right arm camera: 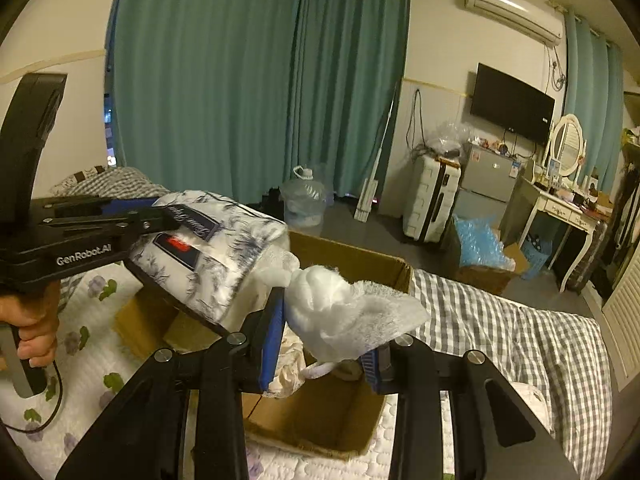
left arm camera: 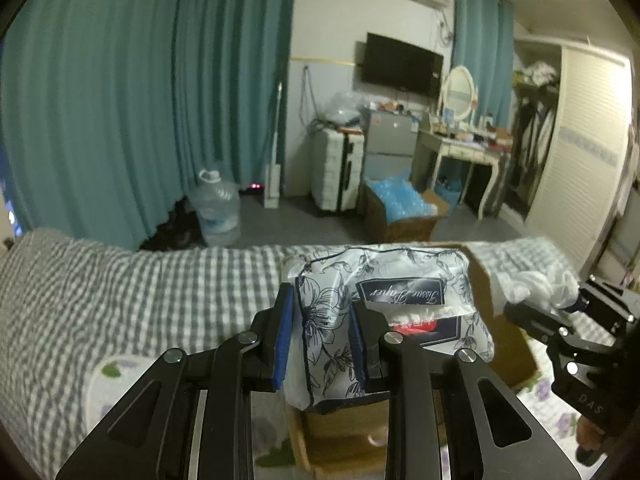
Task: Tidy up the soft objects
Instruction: 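Carry the tissue pack and sock with both tools over the cardboard box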
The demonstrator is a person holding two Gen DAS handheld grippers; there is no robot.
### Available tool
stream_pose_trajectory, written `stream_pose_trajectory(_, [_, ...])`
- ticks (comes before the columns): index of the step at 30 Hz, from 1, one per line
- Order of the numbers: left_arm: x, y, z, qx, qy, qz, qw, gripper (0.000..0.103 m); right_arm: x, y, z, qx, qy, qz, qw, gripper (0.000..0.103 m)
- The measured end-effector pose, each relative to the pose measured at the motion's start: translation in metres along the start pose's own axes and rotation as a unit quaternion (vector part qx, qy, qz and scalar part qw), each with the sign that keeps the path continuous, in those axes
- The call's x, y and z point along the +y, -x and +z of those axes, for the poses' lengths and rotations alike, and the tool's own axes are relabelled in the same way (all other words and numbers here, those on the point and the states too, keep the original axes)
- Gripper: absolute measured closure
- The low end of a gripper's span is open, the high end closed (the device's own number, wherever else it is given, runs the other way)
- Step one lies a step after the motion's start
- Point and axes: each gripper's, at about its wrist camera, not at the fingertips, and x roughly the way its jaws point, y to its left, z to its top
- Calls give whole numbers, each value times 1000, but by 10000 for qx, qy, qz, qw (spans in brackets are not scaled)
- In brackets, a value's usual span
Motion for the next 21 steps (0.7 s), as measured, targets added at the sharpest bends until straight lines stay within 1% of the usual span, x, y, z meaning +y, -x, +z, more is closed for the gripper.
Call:
stream_pose_trajectory(3, [-12, -10, 2, 37, -224, 15, 9997, 78, 2, -15, -2, 156, 70, 32, 9998, 70])
stream_pose_trajectory(5, [-15, -18, 3, 139, -259, 19, 9996, 78, 5, -24, -4, 255, 146, 22, 9996, 70])
stream_pose_trajectory(9, [-17, -42, 1, 521, -364, 144, 9979, 78, 6, -40, -10, 438, 254, -31, 9987, 70])
stream_pose_trajectory(12, [-23, -54, -3, 757, -532, 144, 9956, 78, 9, -52, -15, 639, 370, -33, 9973, 70])
stream_pose_trajectory(16, [-33, -62, -10, 882, -848, 182, 9923, 78, 18, -66, -23, 867, 680, -98, 9939, 70])
stream_pose_trajectory(18, [-38, -65, -12, 959, -975, 232, 9903, 78, 17, -73, -26, 970, 689, -113, 9928, 70])
stream_pose_trajectory(21, [-39, -74, -13, 1082, -1007, 220, 9888, 78, 15, -80, -28, 1132, 750, -155, 9906, 70])
